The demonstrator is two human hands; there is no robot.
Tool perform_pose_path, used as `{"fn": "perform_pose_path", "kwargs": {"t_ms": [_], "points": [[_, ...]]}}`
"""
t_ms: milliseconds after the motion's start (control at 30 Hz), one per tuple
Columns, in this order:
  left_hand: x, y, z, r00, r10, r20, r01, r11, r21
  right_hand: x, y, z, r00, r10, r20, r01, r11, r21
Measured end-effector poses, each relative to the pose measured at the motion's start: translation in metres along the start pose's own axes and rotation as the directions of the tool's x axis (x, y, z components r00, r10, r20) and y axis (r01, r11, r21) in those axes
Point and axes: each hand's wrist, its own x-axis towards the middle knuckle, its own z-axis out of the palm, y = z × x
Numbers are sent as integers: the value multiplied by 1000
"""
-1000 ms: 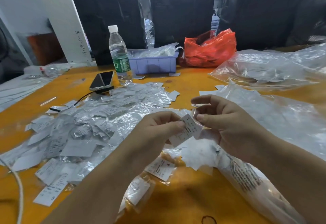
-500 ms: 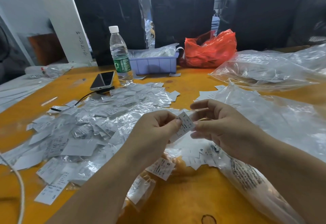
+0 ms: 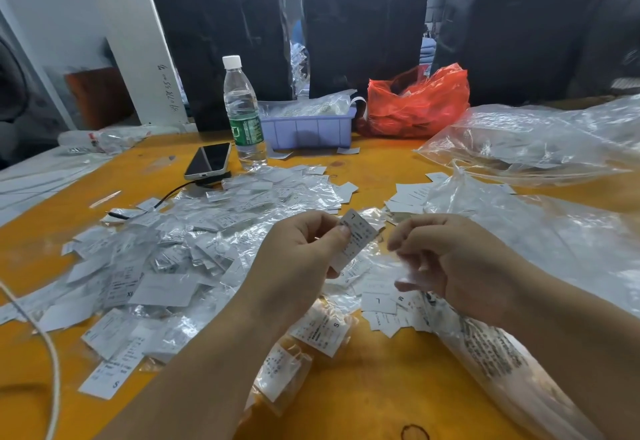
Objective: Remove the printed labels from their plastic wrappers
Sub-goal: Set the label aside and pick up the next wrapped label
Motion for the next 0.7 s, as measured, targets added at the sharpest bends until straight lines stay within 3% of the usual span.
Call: {"fn": "perform_pose_path", "kwargs": {"t_ms": [133,333,567,700], "points": [[0,1,0,1000,7,28,-6,1000,-17,1,-3,-3,999,-18,-42,26,983,180],[-2,2,0,996,25,81,-24,1000,-7,1,-2,-6,997,-58,-43,62,994,88],[-4,7,-1,985,104,139,-105,994,-4,-4,-6,-9,978,144,153,-154,987,51],[-6,9,-1,963,145,225,-160,986,49,-4,-4,-7,970,158,187,-165,986,20]]}}
